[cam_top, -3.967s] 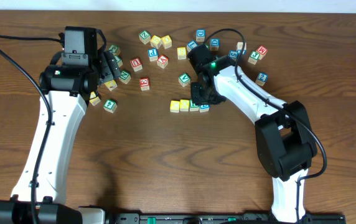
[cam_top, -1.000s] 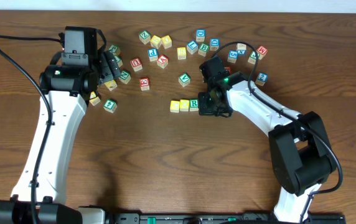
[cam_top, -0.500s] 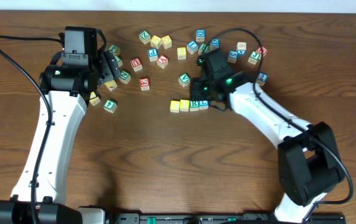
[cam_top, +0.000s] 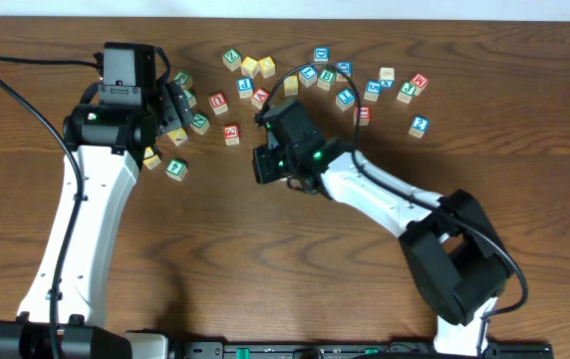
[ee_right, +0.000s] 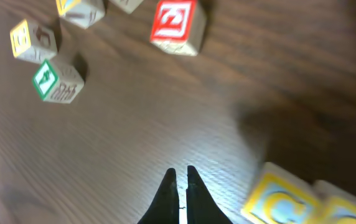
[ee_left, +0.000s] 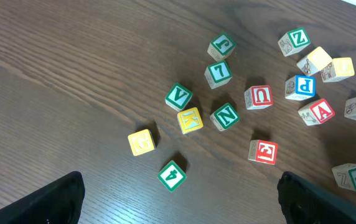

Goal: Spell out CORL

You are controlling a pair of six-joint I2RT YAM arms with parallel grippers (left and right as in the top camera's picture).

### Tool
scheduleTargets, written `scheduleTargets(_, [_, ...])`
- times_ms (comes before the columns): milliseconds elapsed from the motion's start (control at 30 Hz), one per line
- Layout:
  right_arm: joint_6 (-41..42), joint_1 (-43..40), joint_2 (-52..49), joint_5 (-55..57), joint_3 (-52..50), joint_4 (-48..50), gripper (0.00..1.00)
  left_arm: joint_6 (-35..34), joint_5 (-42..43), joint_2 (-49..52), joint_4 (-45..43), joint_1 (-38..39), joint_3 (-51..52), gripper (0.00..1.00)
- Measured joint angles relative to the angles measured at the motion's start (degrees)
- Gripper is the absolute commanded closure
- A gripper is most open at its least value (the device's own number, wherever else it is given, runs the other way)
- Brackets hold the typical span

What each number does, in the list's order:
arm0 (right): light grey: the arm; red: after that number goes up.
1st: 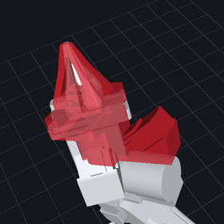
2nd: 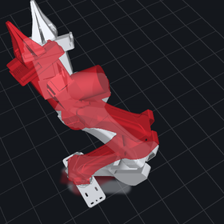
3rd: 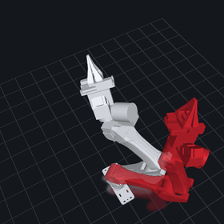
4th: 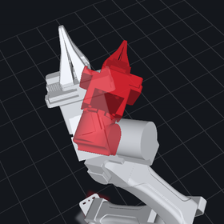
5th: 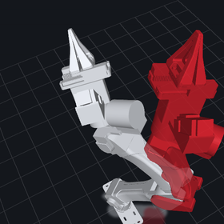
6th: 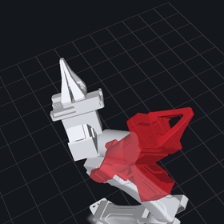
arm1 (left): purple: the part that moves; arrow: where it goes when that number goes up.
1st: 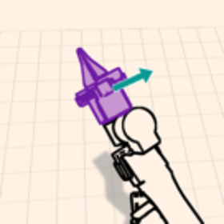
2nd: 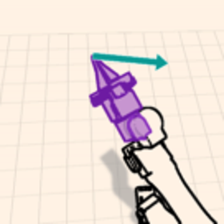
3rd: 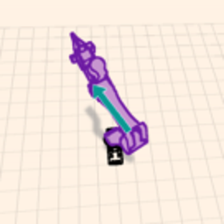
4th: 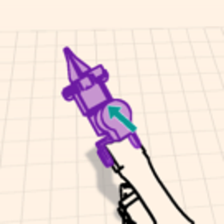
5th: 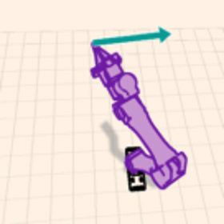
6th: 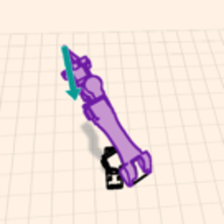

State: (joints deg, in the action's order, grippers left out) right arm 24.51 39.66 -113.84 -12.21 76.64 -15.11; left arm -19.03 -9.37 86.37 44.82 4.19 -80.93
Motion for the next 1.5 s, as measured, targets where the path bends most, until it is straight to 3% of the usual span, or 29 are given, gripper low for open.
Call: scheduleTargets(1500, [0.00,1.53,-3.89,9.60,0.00,-2.32,0.99,0.00,0.00,0.00,0.00,0.00,-0.02,0.02])
